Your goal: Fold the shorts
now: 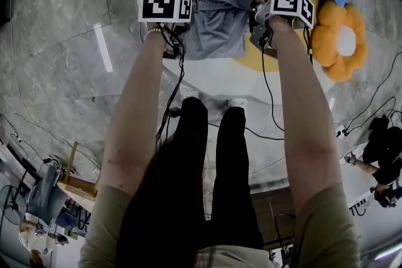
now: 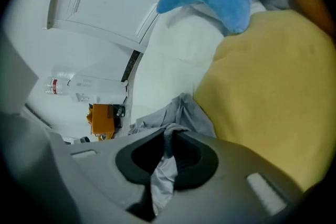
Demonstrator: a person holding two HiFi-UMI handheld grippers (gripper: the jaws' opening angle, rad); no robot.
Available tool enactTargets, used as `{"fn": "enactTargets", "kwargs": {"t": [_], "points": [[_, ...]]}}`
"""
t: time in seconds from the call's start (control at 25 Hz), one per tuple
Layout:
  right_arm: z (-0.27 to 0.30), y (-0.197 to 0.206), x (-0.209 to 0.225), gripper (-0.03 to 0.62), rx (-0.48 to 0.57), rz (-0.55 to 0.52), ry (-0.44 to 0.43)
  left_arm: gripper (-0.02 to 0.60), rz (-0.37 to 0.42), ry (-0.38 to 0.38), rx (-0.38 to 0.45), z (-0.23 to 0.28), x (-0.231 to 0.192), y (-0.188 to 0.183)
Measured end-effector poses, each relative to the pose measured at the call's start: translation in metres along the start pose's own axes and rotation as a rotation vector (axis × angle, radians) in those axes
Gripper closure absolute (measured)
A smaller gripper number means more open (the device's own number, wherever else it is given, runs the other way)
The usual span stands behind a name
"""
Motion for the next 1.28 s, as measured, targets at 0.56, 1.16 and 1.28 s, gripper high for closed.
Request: {"fn": "enactTargets", "kwargs": {"t": [0.56, 1.16, 1.28], "points": [[-0.002, 0.010, -0.029, 0.289, -0.217, -0.677, 0.126, 0.325, 0.328, -0.071, 0.072, -0.018, 0.009, 0.033], [0.028, 0.069, -0.017, 0.290, -0.624, -1.111, 0.111, 0.246, 0.831, 0.142, -0.201, 0.025, 0.076, 0.058], [0.038, 0.066, -0.013, 0.290, -0.640, -1.087, 0.121, 0.221, 0.828, 0.060, -0.140, 0.026, 0.056, 0.035]]}}
Point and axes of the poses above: the fingertips, and each gripper's own axes: z forward along the fingers, x to its right, y out of its underside, the point moved 3 cm from there along -z, backward along the fingers, and after that the axes turned 8 degrees about -x, right-handed, at the moved point
